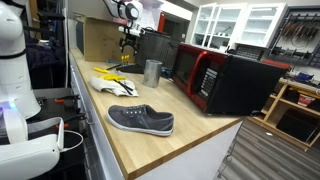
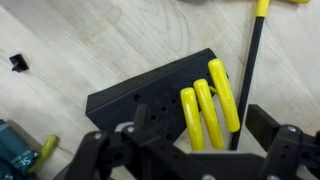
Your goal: Remove one black object furthest from you from the black stand
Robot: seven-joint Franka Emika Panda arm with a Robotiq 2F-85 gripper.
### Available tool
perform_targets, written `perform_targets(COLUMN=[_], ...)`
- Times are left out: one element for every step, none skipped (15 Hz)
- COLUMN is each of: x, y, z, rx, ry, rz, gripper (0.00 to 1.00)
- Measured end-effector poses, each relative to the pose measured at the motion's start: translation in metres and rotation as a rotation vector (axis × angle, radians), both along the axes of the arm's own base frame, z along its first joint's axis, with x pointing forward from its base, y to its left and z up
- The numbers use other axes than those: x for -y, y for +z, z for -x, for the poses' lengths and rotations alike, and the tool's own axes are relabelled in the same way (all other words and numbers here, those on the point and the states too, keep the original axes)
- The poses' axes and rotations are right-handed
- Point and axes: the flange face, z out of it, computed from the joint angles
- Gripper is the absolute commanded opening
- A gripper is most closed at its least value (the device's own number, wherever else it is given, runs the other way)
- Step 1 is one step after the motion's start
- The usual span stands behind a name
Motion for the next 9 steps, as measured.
perform_targets(x=[0.0, 0.001, 0.003, 0.005, 0.009, 0.013, 0.017, 0.02, 0.023], y=[0.001, 0.003, 0.006, 0.009, 0.012, 0.016, 0.021, 0.027, 0.035], z=[-0.003, -0.004, -0.005, -0.005, -0.005, -0.003, 0.0, 0.004, 0.009], rx=[-0.004, -0.012, -0.022, -0.037, -0.053, -0.072, -0.091, -0.114, -0.138], ry=[0.01, 0.012, 0.008, -0.006, -0.029, -0.061, -0.099, -0.143, -0.188], rz=[0.0, 0.002, 0.006, 0.01, 0.012, 0.012, 0.014, 0.018, 0.024], gripper=[1.0, 1.0, 1.0, 1.0, 1.0, 1.0, 1.0, 1.0, 1.0])
